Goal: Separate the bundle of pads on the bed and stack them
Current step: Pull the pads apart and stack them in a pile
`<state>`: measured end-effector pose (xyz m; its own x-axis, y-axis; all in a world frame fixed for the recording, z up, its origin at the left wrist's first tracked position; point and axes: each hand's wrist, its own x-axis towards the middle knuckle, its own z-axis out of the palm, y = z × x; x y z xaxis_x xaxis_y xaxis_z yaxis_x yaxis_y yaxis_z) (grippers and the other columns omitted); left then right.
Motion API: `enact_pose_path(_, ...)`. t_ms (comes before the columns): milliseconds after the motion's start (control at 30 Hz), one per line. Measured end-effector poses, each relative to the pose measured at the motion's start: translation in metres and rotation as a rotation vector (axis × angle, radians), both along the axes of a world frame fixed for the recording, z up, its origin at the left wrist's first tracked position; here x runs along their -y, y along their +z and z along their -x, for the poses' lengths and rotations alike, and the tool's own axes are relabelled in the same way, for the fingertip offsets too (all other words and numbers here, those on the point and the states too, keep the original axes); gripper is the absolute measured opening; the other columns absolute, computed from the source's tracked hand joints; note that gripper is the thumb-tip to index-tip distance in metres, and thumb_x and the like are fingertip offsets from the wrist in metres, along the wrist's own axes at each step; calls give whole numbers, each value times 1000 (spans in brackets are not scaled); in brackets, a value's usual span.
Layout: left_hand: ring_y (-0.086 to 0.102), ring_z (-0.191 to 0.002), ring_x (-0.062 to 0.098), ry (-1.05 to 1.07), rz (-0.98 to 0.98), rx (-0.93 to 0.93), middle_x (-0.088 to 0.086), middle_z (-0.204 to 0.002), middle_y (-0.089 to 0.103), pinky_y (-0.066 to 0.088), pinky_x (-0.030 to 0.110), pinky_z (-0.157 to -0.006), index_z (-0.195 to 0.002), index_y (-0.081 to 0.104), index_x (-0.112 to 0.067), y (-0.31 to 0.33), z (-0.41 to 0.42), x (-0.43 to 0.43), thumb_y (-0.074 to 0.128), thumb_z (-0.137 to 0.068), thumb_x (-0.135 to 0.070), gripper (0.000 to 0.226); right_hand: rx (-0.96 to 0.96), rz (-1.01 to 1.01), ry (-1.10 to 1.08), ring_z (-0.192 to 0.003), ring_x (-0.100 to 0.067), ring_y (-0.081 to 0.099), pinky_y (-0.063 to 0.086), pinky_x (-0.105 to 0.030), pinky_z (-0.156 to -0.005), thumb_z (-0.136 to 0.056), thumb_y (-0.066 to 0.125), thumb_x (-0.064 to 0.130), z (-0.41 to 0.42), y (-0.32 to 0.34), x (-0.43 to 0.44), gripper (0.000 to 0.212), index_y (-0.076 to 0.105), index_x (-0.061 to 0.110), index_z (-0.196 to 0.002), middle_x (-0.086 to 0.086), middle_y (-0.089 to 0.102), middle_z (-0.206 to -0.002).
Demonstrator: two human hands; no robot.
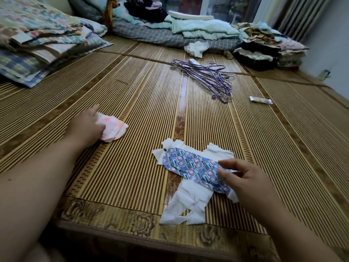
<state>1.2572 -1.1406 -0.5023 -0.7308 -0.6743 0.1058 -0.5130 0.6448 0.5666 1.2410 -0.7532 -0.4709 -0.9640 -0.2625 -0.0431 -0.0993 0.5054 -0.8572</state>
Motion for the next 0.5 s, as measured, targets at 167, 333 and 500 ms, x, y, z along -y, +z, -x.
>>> enact_pose_path(167,31,-136,33,-161,100,-96,15,-153,29,33,54,-104,-140,41,-21,16,1,-50,65,-84,-26,61,-71,-94,-60,-76,1,66,48,-15,-57,-81,72,22,12,3,-14,26,69,27,-106,12,68,-92)
enact_pose_path(333,33,-136,14,-765,44,5,-8,-148,39,24,34,-104,-131,49,-36,14,-7,-148,67,-82,-34,52,-154,-548,165,-91,-5,57,46,-25,-79,-73,77,39,16,1,-13,35,71,31,-106,16,62,-101)
enact_pose_path(500,20,-142,12,-889,41,188,-12,-154,29,17,42,-114,-139,39,-40,-7,-11,-186,58,-89,-36,53,-342,-779,326,-94,-9,57,43,-34,-87,-73,68,49,15,-12,5,31,70,34,-100,12,63,-109)
